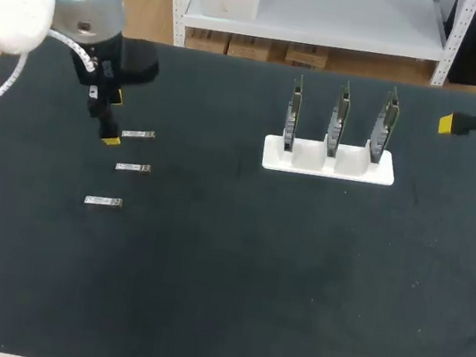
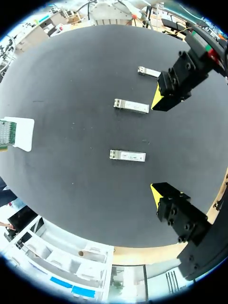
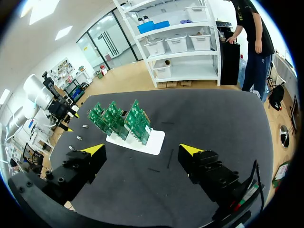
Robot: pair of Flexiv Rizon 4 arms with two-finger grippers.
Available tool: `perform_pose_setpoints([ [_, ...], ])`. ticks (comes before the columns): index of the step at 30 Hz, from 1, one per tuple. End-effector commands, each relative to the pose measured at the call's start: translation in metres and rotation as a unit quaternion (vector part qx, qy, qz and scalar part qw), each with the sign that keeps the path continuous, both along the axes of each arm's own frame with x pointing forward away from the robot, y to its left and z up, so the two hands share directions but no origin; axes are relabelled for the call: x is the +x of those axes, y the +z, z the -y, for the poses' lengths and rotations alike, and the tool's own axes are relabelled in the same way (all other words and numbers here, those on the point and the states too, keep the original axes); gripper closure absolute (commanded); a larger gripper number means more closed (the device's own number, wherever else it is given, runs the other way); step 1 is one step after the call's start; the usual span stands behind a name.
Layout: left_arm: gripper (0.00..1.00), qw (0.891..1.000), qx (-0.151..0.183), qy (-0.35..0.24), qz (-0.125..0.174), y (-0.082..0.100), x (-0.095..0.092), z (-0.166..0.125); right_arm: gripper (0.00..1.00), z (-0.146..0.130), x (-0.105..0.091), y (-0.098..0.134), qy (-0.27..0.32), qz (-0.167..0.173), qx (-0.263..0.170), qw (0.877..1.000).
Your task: Pick up the optical module with the left hand, and insert it into the network port with the right hand.
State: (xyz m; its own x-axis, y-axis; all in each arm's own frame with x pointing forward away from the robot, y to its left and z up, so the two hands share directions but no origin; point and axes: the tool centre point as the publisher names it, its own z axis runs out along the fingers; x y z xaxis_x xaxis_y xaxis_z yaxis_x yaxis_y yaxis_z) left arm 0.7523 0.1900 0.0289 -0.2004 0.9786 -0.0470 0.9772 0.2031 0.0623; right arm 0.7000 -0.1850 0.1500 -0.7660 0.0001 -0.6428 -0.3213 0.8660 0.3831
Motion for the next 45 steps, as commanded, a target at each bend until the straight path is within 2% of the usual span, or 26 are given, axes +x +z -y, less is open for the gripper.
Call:
perform_pose_setpoints([
  [1,0.00,1.000,0.007,0.000,-0.010,-0.009,0.010,0.005,0.00,0.000,0.000,0.000,0.000,0.000,0.000,1.000],
  [9,0.00,1.000,-0.006,-0.008,-0.025,-0.018,0.006,0.015,0.00,0.000,0.000,0.000,0.000,0.000,0.000,1.000],
  [20,0.00,1.000,0.007,-0.006,-0.015,-0.032,0.015,0.017,0.00,0.000,0.000,0.000,0.000,0.000,0.000,1.000],
  [22,0.00,1.000,0.000,-0.002,-0.022,-0.035,0.015,0.018,0.00,0.000,0.000,0.000,0.000,0.000,0.000,1.000],
  [27,0.00,1.000,0.008,0.000,-0.023,-0.040,0.016,0.018,0.00,0.000,0.000,0.000,0.000,0.000,0.000,1.000],
  [45,0.00,0.999,0.017,0.014,-0.024,-0.045,0.014,0.009,0.00,0.000,0.000,0.000,0.000,0.000,0.000,1.000],
])
